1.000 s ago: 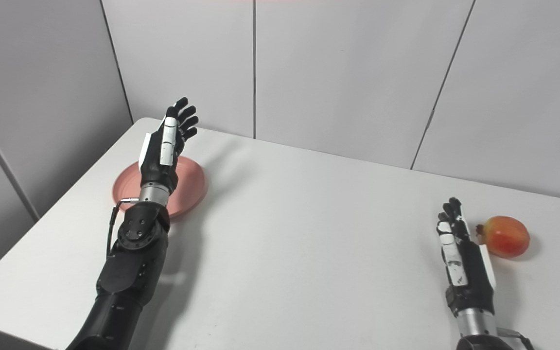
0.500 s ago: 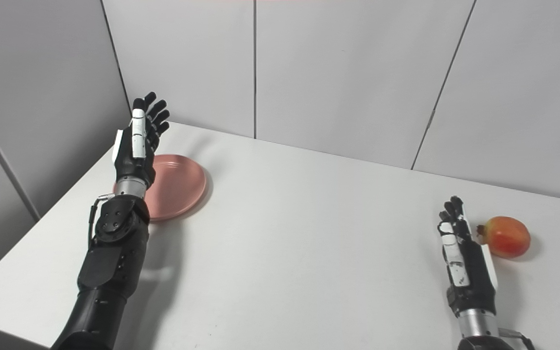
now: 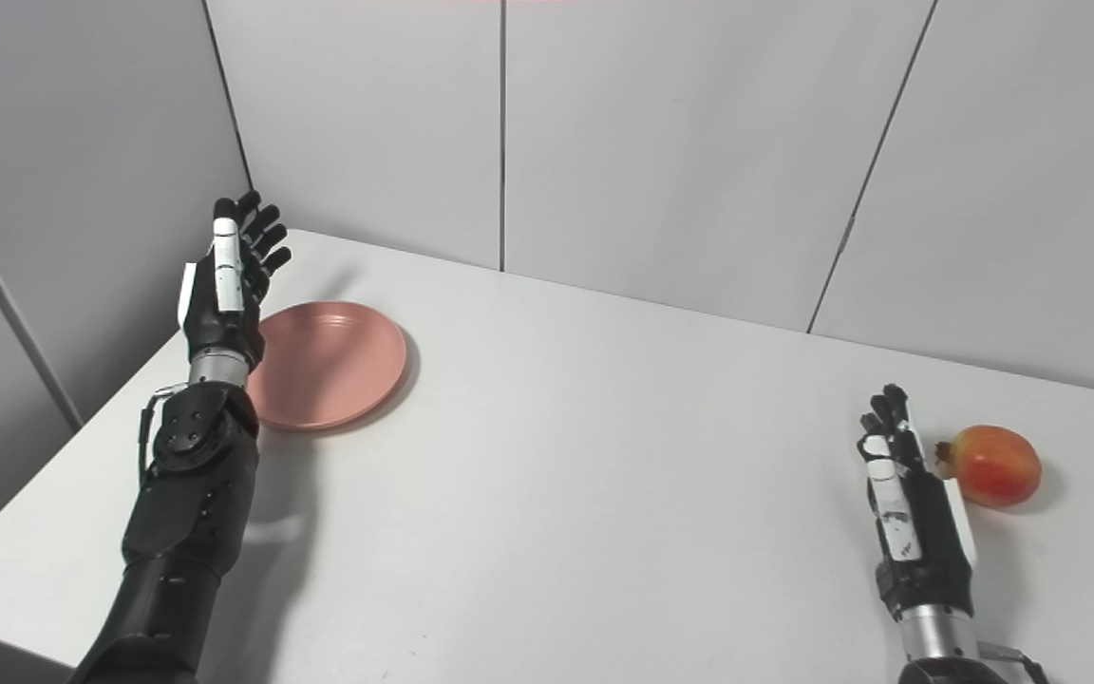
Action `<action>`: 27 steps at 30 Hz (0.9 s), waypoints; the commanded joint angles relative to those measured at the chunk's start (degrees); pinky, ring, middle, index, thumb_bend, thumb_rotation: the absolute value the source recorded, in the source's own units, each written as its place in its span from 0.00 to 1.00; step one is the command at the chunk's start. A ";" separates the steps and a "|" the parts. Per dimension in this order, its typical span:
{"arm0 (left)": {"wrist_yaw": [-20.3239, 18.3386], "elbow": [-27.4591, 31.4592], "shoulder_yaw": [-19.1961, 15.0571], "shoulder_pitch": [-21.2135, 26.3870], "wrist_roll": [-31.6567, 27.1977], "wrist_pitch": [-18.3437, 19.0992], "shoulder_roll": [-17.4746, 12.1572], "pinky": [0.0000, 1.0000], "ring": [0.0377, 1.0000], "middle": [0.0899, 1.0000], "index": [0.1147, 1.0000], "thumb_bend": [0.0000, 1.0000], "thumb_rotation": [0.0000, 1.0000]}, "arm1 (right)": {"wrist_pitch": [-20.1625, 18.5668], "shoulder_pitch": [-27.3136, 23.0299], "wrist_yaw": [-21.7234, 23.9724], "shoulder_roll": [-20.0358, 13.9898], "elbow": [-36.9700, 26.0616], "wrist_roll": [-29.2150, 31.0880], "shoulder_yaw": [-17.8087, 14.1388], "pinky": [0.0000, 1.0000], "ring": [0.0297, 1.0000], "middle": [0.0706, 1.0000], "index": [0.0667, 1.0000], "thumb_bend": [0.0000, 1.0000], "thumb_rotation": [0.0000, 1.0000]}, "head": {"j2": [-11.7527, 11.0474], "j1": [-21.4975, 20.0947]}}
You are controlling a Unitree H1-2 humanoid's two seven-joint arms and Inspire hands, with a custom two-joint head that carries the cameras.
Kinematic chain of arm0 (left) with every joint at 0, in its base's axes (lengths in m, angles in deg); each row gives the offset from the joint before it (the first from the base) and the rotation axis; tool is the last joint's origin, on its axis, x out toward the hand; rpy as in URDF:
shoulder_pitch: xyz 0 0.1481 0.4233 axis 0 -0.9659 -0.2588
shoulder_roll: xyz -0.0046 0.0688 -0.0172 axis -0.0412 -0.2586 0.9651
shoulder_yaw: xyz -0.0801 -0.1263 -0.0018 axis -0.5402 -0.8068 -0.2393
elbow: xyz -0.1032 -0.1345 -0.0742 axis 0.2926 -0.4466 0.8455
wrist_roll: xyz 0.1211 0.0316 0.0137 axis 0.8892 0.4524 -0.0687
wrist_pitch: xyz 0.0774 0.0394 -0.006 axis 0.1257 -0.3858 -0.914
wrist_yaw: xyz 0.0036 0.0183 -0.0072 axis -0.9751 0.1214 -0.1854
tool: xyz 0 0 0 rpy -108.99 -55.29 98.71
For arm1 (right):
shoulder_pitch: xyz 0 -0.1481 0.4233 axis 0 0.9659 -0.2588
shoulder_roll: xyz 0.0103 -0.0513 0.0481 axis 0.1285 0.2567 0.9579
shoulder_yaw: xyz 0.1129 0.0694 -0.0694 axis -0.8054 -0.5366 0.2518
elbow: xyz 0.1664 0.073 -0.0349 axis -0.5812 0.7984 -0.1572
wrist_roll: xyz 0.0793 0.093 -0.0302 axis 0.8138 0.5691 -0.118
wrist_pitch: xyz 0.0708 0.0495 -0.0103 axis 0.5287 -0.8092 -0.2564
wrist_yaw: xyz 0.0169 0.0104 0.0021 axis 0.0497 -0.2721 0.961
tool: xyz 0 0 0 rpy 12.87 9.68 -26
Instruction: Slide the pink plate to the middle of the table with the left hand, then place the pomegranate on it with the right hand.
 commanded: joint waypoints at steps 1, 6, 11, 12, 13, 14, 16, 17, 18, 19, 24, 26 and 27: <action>0.21 -0.07 -0.30 1.98 0.60 -2.47 -2.44 0.86 0.88 0.87 0.85 0.73 1.00 | 2.60 -1.07 0.52 -0.66 -0.02 0.49 -0.38 1.00 1.00 1.00 1.00 0.65 0.86 | 0.11 0.09; 0.28 -0.20 -1.69 1.68 -0.87 -1.75 -3.08 0.86 0.88 0.88 0.86 0.72 1.00 | 2.17 -1.05 0.58 -0.66 -0.41 0.64 -0.43 1.00 1.00 1.00 1.00 0.66 0.86 | 0.22 0.21; 0.50 -0.66 -3.03 1.25 -1.21 -1.42 -3.77 0.84 0.86 0.86 0.85 0.72 1.00 | 1.72 -0.92 0.69 -0.72 -0.96 0.91 -0.62 1.00 1.00 1.00 1.00 0.63 0.86 | 0.44 0.61; 0.61 -0.56 -3.13 1.17 -1.19 -1.30 -3.83 0.84 0.86 0.86 0.84 0.72 1.00 | 1.77 -0.92 0.72 -0.76 -0.96 0.94 -0.62 1.00 1.00 1.00 1.00 0.62 0.86 | 0.45 0.66; 0.85 -0.90 -3.14 0.93 -0.67 -1.22 -4.33 0.84 0.86 0.86 0.84 0.72 1.00 | 1.55 -0.95 0.79 -0.82 -0.94 1.08 -0.63 1.00 1.00 1.00 1.00 0.62 0.86 | 0.49 0.76; 1.01 -1.16 -3.12 0.76 -0.31 -1.17 -4.70 0.82 0.85 0.85 0.83 0.72 1.00 | 1.36 -0.97 0.84 -0.87 -0.93 1.20 -0.64 1.00 1.00 1.00 1.00 0.62 0.86 | 0.50 0.78; 1.39 -1.39 -2.87 0.29 0.57 -0.66 -5.56 0.81 0.84 0.84 0.83 0.72 1.00 | 1.09 -1.00 0.73 -0.84 -0.90 1.38 -0.75 1.00 1.00 1.00 1.00 0.62 0.86 | 0.50 0.89; 1.44 -1.31 -2.88 0.10 0.70 -0.32 -5.80 0.81 0.84 0.84 0.83 0.73 1.00 | 1.25 -1.03 0.73 -0.86 -0.80 1.40 -0.77 1.00 1.00 1.00 1.00 0.61 0.86 | 0.51 1.02; 1.36 -1.45 -2.91 -0.08 0.63 -0.07 -6.08 0.81 0.85 0.84 0.83 0.73 1.00 | 1.39 -1.02 0.77 -0.87 -0.78 1.42 -0.77 1.00 1.00 1.00 1.00 0.60 0.86 | 0.50 1.05; 1.20 -1.64 -2.89 -0.22 0.53 0.05 -6.30 0.82 0.85 0.84 0.83 0.74 1.00 | 1.46 -1.03 0.85 -0.90 -0.73 1.44 -0.78 1.00 1.00 1.00 1.00 0.60 0.86 | 0.49 1.12; 0.58 -2.64 -2.58 -0.54 0.05 0.69 -7.13 0.82 0.85 0.84 0.82 0.73 1.00 | 2.26 -1.11 1.18 -1.09 -0.34 1.31 -0.74 1.00 1.00 1.00 1.00 0.58 0.89 | 0.46 1.30; 0.10 -3.24 -2.58 -0.73 -0.28 0.51 -7.48 0.82 0.86 0.84 0.82 0.73 1.00 | 1.76 -1.05 0.90 -1.03 -0.59 1.23 -0.84 1.00 1.00 1.00 1.00 0.59 0.89 | 0.52 1.42; -0.30 -3.62 -2.71 -0.91 -0.66 0.47 -7.72 0.83 0.86 0.84 0.82 0.73 1.00 | 1.61 -1.04 0.81 -1.04 -0.68 1.16 -0.86 1.00 1.00 1.00 1.00 0.59 0.88 | 0.52 1.51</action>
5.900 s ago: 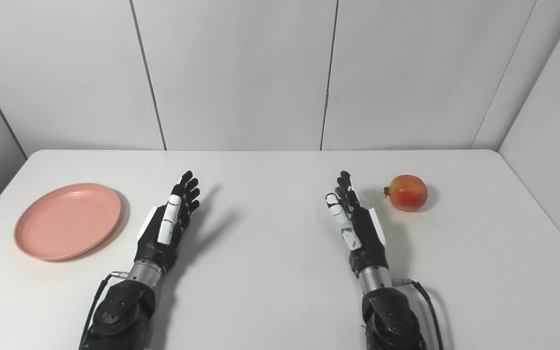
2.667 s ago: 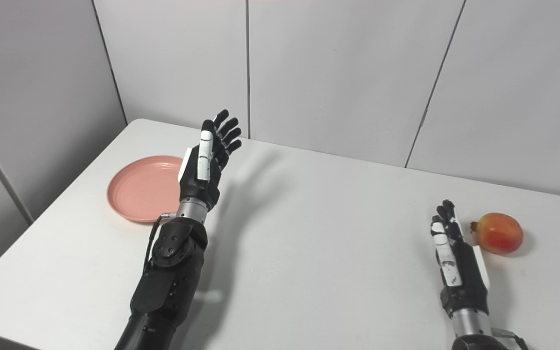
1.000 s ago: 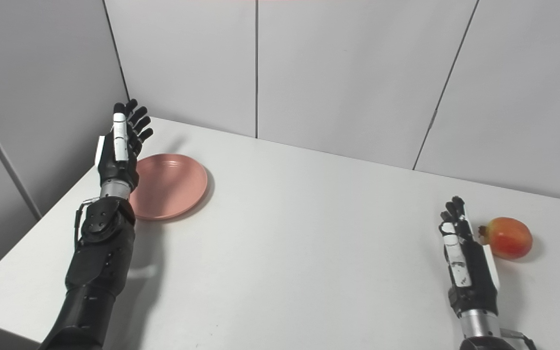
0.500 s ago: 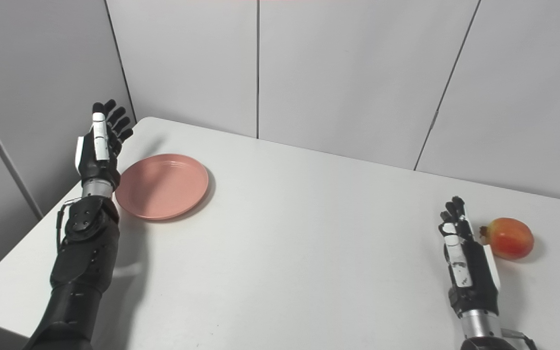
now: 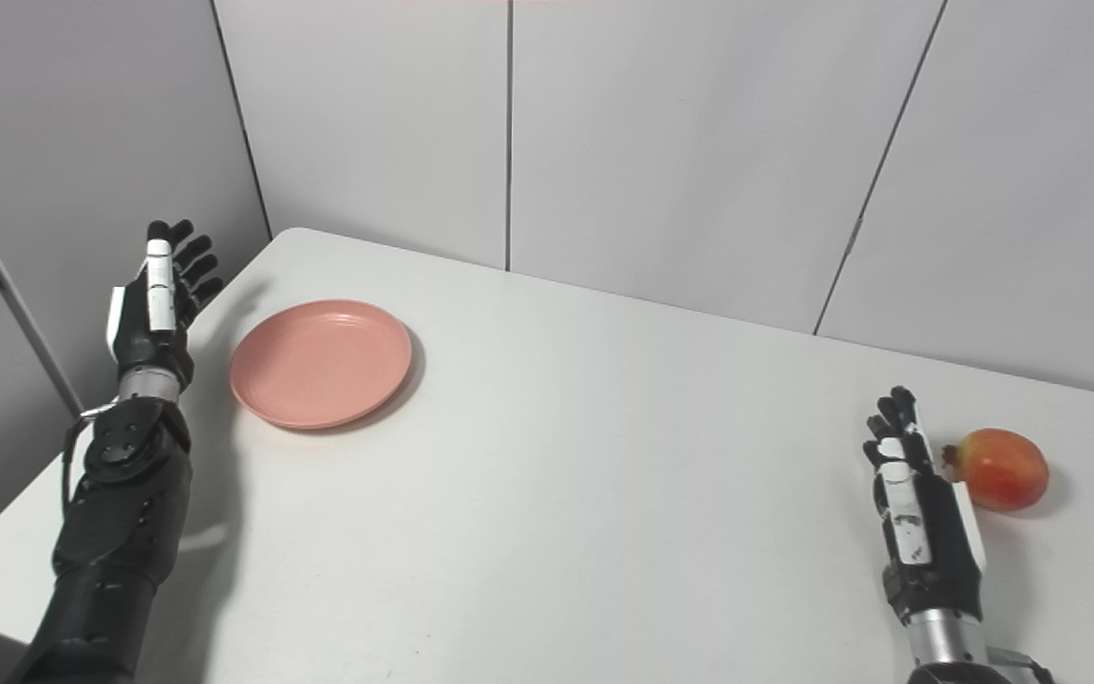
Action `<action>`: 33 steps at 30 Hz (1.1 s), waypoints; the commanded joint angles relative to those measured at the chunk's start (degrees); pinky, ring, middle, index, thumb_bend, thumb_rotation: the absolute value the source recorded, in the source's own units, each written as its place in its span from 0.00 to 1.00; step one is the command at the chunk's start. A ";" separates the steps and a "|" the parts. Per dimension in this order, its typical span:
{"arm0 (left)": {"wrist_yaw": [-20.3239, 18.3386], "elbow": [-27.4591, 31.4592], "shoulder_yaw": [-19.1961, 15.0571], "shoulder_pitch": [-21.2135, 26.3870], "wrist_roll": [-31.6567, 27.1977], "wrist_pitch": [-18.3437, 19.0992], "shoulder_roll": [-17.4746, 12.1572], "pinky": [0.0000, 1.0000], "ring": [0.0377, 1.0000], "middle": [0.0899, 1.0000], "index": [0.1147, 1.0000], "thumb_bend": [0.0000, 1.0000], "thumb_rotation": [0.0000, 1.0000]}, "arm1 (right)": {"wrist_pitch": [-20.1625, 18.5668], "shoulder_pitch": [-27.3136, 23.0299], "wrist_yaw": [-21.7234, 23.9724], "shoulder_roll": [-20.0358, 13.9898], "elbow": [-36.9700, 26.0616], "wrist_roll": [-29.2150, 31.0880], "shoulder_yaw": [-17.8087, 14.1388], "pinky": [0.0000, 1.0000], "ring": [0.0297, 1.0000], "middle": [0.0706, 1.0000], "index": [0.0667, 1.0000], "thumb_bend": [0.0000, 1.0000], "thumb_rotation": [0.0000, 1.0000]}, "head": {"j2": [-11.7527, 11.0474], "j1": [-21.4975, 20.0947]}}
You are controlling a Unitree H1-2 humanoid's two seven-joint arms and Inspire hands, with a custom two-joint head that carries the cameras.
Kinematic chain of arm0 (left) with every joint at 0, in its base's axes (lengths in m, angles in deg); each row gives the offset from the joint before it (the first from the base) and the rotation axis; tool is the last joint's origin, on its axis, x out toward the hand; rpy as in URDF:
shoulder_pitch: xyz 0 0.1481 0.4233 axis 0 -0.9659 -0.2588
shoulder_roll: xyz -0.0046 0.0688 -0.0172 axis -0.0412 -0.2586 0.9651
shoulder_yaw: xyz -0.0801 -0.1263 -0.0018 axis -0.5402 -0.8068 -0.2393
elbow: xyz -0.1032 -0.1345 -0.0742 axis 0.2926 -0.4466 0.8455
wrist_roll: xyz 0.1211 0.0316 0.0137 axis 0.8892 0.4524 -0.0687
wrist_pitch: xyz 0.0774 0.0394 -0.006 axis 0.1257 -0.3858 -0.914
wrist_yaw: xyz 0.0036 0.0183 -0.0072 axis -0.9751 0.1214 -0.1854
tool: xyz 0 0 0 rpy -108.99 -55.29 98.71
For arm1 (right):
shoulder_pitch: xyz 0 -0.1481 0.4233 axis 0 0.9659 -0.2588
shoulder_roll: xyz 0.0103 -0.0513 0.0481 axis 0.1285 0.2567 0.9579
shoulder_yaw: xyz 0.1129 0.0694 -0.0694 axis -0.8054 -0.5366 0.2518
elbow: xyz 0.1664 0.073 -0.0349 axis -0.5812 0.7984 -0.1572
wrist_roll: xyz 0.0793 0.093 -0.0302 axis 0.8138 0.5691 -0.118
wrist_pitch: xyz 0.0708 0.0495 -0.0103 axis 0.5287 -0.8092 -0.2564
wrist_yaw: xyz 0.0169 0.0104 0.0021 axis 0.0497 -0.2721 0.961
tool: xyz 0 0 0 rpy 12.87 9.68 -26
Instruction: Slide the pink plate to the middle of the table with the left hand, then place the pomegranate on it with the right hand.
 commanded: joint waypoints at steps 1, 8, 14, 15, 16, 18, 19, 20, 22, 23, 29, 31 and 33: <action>-1.10 0.04 -0.27 1.80 -0.83 -0.92 -2.39 0.83 0.86 0.84 0.82 0.73 1.00 | 1.65 -1.10 0.11 -0.78 -0.68 0.26 -0.49 1.00 1.00 1.00 1.00 0.60 0.88 | 0.13 0.12; -3.38 -3.61 -0.10 2.16 -2.55 -3.04 -2.79 0.82 0.85 0.84 0.81 0.69 1.00 | 2.03 -1.23 0.67 -0.80 -0.38 1.22 -0.81 1.00 1.00 1.00 1.00 0.61 0.86 | 0.19 0.45; -6.03 -5.87 1.32 2.66 -3.14 -3.03 -2.72 0.81 0.85 0.84 0.82 0.68 1.00 | 2.04 -1.25 0.37 -0.77 -0.67 1.05 -0.82 1.00 1.00 1.00 1.00 0.59 0.86 | 0.35 0.50; -6.48 -6.48 1.49 2.77 -3.18 -2.96 -2.79 0.81 0.85 0.84 0.82 0.67 1.00 | 2.19 -1.28 0.43 -0.78 -0.63 1.09 -0.82 1.00 1.00 1.00 1.00 0.59 0.87 | 0.35 0.58; -6.80 -6.96 1.54 2.85 -3.30 -2.54 -2.77 0.80 0.84 0.84 0.83 0.67 1.00 | 2.15 -1.31 0.48 -0.77 -0.64 1.21 -0.86 1.00 1.00 1.00 1.00 0.59 0.87 | 0.35 0.58; -7.17 -7.63 1.58 2.94 -3.43 -2.23 -2.72 0.81 0.84 0.84 0.83 0.66 1.00 | 2.02 -1.33 0.51 -0.79 -0.66 1.32 -0.88 1.00 1.00 1.00 1.00 0.59 0.87 | 0.35 0.58; -7.52 -8.35 1.67 3.08 -3.48 -2.57 -2.69 0.81 0.85 0.84 0.83 0.66 1.00 | 1.87 -1.35 0.47 -0.75 -0.77 1.43 -0.91 1.00 1.00 1.00 1.00 0.59 0.86 | 0.48 0.59; -7.77 -8.87 1.75 3.18 -3.51 -2.91 -2.69 0.81 0.85 0.84 0.84 0.65 1.00 | 1.77 -1.36 0.44 -0.72 -0.86 1.51 -0.94 1.00 1.00 1.00 1.00 0.60 0.86 | 0.48 0.59; -8.91 -10.00 1.82 3.46 -4.09 -3.40 -2.61 0.82 0.86 0.85 0.84 0.65 1.00 | 1.65 -1.35 0.31 -0.67 -1.04 1.45 -0.98 1.00 1.00 1.00 1.00 0.60 0.86 | 0.49 0.56; -9.50 -10.54 2.11 3.58 -4.09 -3.69 -2.67 0.82 0.86 0.85 0.85 0.64 1.00 | 1.44 -1.30 0.34 -0.74 -1.19 1.40 -0.93 1.00 1.00 1.00 1.00 0.60 0.86 | 0.58 0.56; -10.95 -11.92 2.85 4.28 -4.64 -3.98 -2.10 0.84 0.86 0.86 0.85 0.70 1.00 | 1.68 -1.33 0.37 -0.74 -1.27 1.49 -0.99 1.00 1.00 1.00 1.00 0.58 0.86 | 0.76 0.49; -10.99 -11.24 3.24 4.18 -4.75 -3.40 -1.81 0.85 0.87 0.87 0.85 0.71 1.00 | 1.43 -1.35 0.22 -0.70 -1.42 1.47 -1.03 1.00 1.00 1.00 1.00 0.59 0.85 | 0.76 0.49; -11.10 -10.22 4.01 3.87 -4.46 -2.90 -1.62 0.86 0.89 0.88 0.87 0.71 1.00 | 1.25 -1.31 0.03 -0.63 -1.70 1.38 -1.05 1.00 1.00 1.00 1.00 0.60 0.85 | 0.76 0.49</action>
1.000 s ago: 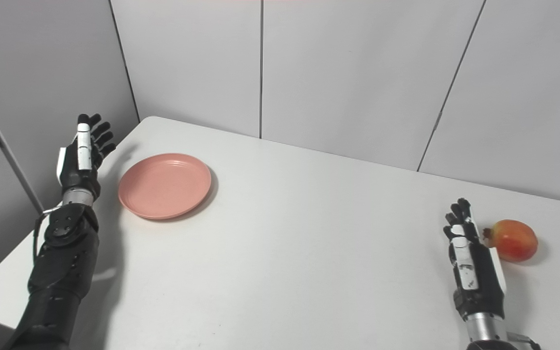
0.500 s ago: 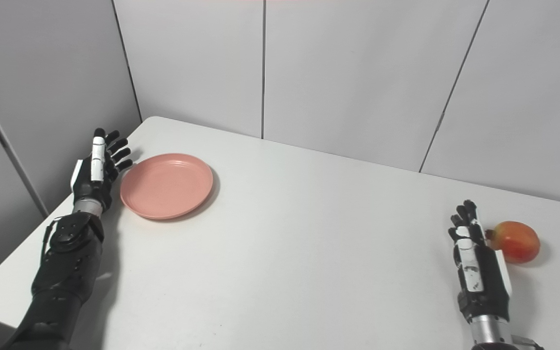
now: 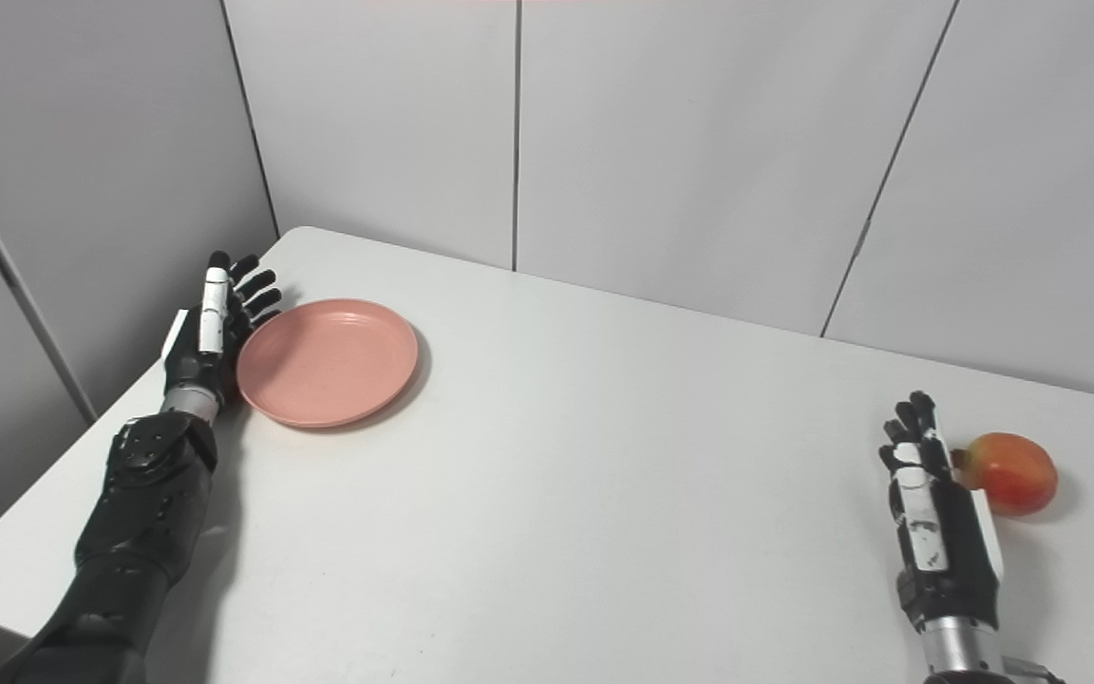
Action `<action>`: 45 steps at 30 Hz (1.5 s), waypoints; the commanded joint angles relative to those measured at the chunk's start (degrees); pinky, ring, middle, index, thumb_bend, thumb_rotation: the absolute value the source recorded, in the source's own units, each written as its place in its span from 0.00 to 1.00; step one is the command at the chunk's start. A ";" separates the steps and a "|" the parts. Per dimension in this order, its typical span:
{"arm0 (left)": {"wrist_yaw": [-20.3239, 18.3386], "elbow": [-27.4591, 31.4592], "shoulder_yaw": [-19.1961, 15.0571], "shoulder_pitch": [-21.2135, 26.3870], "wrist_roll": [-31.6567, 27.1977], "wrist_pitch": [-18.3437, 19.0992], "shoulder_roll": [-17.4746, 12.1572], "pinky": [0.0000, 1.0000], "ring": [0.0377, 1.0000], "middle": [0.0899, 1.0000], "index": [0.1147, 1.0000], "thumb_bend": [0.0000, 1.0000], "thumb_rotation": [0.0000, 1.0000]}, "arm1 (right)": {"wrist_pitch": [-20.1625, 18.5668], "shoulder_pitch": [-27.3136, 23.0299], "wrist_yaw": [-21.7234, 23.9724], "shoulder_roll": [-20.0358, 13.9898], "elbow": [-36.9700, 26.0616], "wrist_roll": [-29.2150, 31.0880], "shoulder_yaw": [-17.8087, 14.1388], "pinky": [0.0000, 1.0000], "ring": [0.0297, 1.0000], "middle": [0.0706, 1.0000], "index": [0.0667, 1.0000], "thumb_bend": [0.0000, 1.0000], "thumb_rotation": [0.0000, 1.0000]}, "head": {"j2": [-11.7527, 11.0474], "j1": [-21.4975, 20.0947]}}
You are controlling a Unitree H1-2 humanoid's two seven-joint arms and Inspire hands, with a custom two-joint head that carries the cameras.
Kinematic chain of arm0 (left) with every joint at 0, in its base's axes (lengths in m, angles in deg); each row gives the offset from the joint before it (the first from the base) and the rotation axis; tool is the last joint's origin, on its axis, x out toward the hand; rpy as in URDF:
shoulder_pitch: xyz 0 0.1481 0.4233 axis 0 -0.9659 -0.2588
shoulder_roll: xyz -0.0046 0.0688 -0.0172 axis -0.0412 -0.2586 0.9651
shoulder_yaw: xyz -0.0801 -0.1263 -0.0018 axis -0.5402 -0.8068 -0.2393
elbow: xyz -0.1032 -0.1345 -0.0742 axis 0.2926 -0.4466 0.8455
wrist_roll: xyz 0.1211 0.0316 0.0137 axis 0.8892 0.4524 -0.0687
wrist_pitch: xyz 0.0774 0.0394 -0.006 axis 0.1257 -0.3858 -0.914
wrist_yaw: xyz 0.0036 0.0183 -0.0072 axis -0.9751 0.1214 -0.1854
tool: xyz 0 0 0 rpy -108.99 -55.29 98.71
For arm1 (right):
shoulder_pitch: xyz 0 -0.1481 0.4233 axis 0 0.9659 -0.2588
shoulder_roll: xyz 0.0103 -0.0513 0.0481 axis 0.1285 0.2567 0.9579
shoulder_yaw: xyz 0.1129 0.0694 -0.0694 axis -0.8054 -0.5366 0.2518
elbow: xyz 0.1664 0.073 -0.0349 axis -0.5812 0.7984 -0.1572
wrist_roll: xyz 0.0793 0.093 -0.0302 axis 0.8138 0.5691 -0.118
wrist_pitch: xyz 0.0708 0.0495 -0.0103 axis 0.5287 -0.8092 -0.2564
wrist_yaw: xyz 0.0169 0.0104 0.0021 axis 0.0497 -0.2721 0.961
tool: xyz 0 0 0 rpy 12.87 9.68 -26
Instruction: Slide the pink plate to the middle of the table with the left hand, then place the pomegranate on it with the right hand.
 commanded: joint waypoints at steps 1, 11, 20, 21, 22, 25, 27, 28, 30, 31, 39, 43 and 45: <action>-0.75 1.84 0.77 1.89 0.18 0.42 -0.34 0.87 0.89 0.89 0.87 0.70 1.00 | 1.14 -1.37 -0.08 -0.45 -1.65 0.41 -0.51 1.00 1.00 1.00 1.00 0.60 0.85 | 0.08 0.02; -0.23 2.06 3.02 3.11 0.54 1.81 1.33 0.87 0.89 0.88 0.87 0.67 1.00 | 1.62 -1.46 -0.09 -0.30 -1.23 0.44 -0.57 1.00 1.00 1.00 1.00 0.61 0.84 | -0.05 -0.03; -3.26 4.43 7.06 3.47 1.00 4.06 3.08 0.90 0.92 0.91 0.89 0.66 1.00 | 1.60 -1.22 0.09 -0.20 -1.93 0.52 -0.43 1.00 1.00 1.00 1.00 0.58 0.86 | 0.10 -0.29; -3.18 4.69 7.39 3.42 1.15 4.24 3.12 0.89 0.92 0.91 0.90 0.67 1.00 | 1.75 -1.19 0.13 -0.20 -1.97 0.49 -0.41 1.00 1.00 1.00 1.00 0.57 0.87 | 0.10 -0.29; -3.05 4.58 7.69 3.52 1.34 4.25 3.25 0.89 0.92 0.91 0.90 0.67 1.00 | 1.57 -1.16 0.08 -0.18 -2.17 0.48 -0.40 1.00 1.00 1.00 1.00 0.57 0.87 | 0.12 -0.29; -2.08 5.13 8.12 3.75 1.84 4.13 4.11 0.89 0.92 0.91 0.90 0.65 1.00 | 0.86 -1.07 -0.26 -0.19 -2.65 0.15 -0.37 1.00 1.00 1.00 1.00 0.58 0.87 | 0.13 -0.24; -1.96 4.71 8.19 4.03 2.14 3.44 4.51 0.90 0.92 0.92 0.90 0.64 1.00 | 0.62 -1.07 -0.36 -0.18 -2.83 0.07 -0.37 1.00 1.00 1.00 1.00 0.59 0.87 | 0.09 -0.27; -1.98 4.88 8.24 4.06 2.27 3.20 4.79 0.90 0.92 0.92 0.90 0.65 1.00 | 0.59 -1.07 -0.41 -0.17 -2.86 0.01 -0.36 1.00 1.00 1.00 1.00 0.59 0.87 | 0.10 -0.29; -1.87 5.39 8.42 4.02 2.75 3.00 5.35 0.90 0.92 0.92 0.90 0.66 1.00 | 0.46 -1.08 -0.29 -0.08 -2.93 0.43 -0.48 1.00 1.00 1.00 1.00 0.59 0.86 | 0.09 -0.29; -1.65 6.01 8.59 3.90 3.08 3.16 5.65 0.90 0.92 0.92 0.90 0.67 1.00 | 0.47 -1.08 -0.23 -0.07 -2.92 0.56 -0.49 1.00 1.00 1.00 1.00 0.58 0.85 | 0.01 -0.35; 0.03 7.17 9.22 3.91 4.82 2.16 8.17 0.92 0.93 0.93 0.91 0.68 1.00 | 1.09 -1.17 -0.36 -0.02 -2.69 0.29 -0.45 1.00 1.00 1.00 1.00 0.57 0.86 | 0.23 -0.58; 1.11 8.18 10.55 3.83 6.70 1.67 9.22 0.92 0.93 0.92 0.91 0.66 1.00 | 0.81 -1.07 -0.40 -0.05 -3.01 0.17 -0.40 1.00 1.00 1.00 1.00 0.57 0.87 | 0.35 -0.67; 1.76 9.07 11.33 3.80 7.62 1.97 10.08 0.93 0.93 0.92 0.91 0.67 1.00 | 0.69 -1.05 -0.42 0.03 -3.19 0.30 -0.45 1.00 1.00 1.00 1.00 0.57 0.86 | 0.41 -0.76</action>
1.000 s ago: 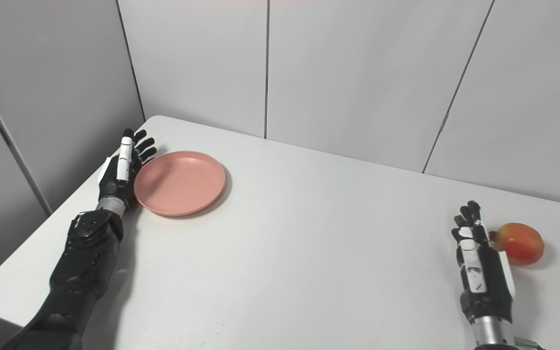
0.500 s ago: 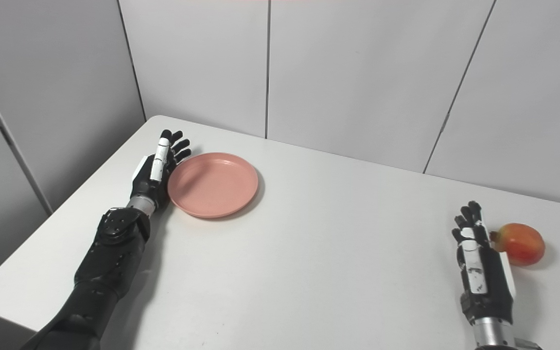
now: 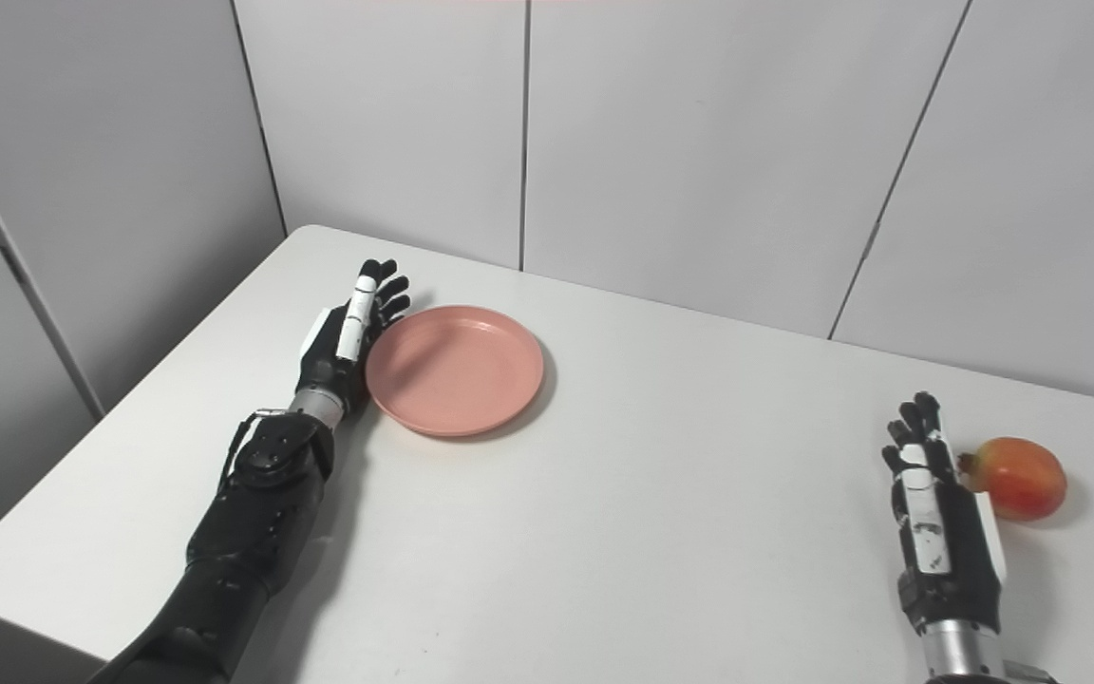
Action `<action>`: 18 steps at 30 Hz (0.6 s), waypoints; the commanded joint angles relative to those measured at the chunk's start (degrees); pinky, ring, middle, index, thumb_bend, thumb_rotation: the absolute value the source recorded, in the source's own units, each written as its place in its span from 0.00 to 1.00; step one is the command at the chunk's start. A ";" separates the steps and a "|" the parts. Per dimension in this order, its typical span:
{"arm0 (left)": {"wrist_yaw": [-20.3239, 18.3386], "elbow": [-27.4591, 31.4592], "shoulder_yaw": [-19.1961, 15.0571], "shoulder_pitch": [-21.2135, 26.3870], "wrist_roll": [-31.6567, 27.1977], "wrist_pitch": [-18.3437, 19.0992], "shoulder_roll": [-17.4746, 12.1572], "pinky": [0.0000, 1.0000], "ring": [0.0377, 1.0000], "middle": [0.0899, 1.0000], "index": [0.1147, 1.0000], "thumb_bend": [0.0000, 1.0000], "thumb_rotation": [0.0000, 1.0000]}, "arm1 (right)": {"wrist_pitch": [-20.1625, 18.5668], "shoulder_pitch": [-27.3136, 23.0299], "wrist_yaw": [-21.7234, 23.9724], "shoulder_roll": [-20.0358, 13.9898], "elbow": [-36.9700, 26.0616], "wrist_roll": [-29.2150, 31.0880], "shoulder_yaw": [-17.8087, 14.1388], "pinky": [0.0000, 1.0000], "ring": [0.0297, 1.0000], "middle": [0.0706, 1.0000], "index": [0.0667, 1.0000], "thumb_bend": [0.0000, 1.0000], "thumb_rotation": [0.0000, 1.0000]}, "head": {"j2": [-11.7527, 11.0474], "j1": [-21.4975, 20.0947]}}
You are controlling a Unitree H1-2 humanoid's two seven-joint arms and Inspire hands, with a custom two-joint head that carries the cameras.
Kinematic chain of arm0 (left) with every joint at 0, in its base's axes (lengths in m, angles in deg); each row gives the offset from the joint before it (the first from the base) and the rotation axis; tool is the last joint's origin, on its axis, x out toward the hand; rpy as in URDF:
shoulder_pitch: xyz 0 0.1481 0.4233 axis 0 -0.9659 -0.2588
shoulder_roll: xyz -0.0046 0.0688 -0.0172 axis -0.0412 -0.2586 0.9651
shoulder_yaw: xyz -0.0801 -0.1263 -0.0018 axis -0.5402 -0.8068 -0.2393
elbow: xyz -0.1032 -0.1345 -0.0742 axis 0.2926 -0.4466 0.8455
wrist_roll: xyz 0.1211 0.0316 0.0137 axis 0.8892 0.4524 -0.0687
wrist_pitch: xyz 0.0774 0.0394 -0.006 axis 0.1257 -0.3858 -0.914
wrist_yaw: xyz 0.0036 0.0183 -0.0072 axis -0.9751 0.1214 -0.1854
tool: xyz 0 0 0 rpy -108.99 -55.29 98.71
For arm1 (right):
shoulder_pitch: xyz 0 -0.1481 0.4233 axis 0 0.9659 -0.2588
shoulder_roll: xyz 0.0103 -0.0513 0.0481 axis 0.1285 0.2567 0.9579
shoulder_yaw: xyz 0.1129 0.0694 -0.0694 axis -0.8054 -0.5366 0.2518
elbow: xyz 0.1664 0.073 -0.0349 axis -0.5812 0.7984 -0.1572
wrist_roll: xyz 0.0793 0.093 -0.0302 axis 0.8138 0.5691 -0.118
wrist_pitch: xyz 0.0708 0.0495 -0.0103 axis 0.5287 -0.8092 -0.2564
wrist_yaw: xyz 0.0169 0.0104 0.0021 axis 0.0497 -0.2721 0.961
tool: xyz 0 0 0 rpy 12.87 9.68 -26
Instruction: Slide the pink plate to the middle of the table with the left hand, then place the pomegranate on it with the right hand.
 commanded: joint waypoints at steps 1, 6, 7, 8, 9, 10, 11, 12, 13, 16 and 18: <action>0.41 2.40 0.92 2.35 1.06 -1.29 0.87 0.93 0.93 0.92 0.91 0.67 1.00 | 0.81 -1.43 -0.06 -0.48 -2.16 0.38 -0.40 1.00 1.00 1.00 1.00 0.57 0.86 | 0.05 -0.06; 1.38 3.34 2.08 2.38 2.18 -0.28 3.06 0.92 0.93 0.92 0.91 0.68 1.00 | 0.05 -1.32 -0.44 -0.43 -2.87 0.13 -0.38 1.00 1.00 1.00 1.00 0.58 0.86 | 0.31 -0.50; 1.25 3.75 2.52 2.19 2.38 -0.16 3.48 0.92 0.93 0.92 0.91 0.67 1.00 | -0.13 -1.29 -0.57 -0.46 -2.98 -0.08 -0.33 1.00 1.00 1.00 1.00 0.59 0.86 | 0.44 -0.61; 1.15 4.04 2.82 2.06 2.54 -0.07 3.76 0.92 0.93 0.92 0.91 0.67 1.00 | -0.26 -1.26 -0.65 -0.48 -3.05 -0.22 -0.29 1.00 1.00 1.00 1.00 0.59 0.87 | 0.44 -0.61; 1.01 4.37 3.30 1.91 2.90 0.06 4.07 0.93 0.93 0.92 0.91 0.66 1.00 | -0.36 -1.23 -0.75 -0.47 -3.14 -0.36 -0.27 1.00 1.00 1.00 1.00 0.59 0.87 | 0.51 -0.71; 0.91 4.58 3.59 1.81 3.17 0.17 4.28 0.93 0.93 0.92 0.91 0.66 1.00 | -0.42 -1.21 -0.83 -0.45 -3.20 -0.44 -0.25 1.00 1.00 1.00 1.00 0.60 0.87 | 0.51 -0.71; 0.73 4.72 3.98 1.73 3.50 0.19 4.51 0.93 0.93 0.92 0.91 0.66 1.00 | -0.46 -1.18 -0.88 -0.46 -3.32 -0.45 -0.20 1.00 1.00 1.00 1.00 0.60 0.87 | 0.66 -0.98; 0.63 4.81 4.26 1.68 3.70 0.22 4.65 0.93 0.94 0.93 0.92 0.67 1.00 | -0.50 -1.16 -0.92 -0.46 -3.40 -0.45 -0.17 1.00 1.00 1.00 1.00 0.59 0.87 | 0.66 -0.98; 0.59 4.79 4.62 1.66 3.95 0.26 4.86 0.93 0.94 0.93 0.92 0.67 1.00 | -0.44 -1.15 -0.90 -0.47 -3.41 -0.40 -0.15 1.00 1.00 1.00 1.00 0.58 0.87 | 0.77 -1.34; 0.65 5.06 5.42 1.55 4.11 0.69 5.56 0.92 0.94 0.93 0.92 0.66 1.00 | -0.64 -1.06 -0.80 -0.45 -3.53 -0.24 -0.10 1.00 1.00 1.00 1.00 0.56 0.87 | 0.99 -1.95; 0.73 5.53 5.82 1.42 4.24 1.24 6.17 0.92 0.94 0.94 0.92 0.65 1.00 | -0.44 -1.02 -0.69 -0.47 -3.55 -0.34 0.04 1.00 1.00 1.00 1.00 0.57 0.87 | 1.16 -2.41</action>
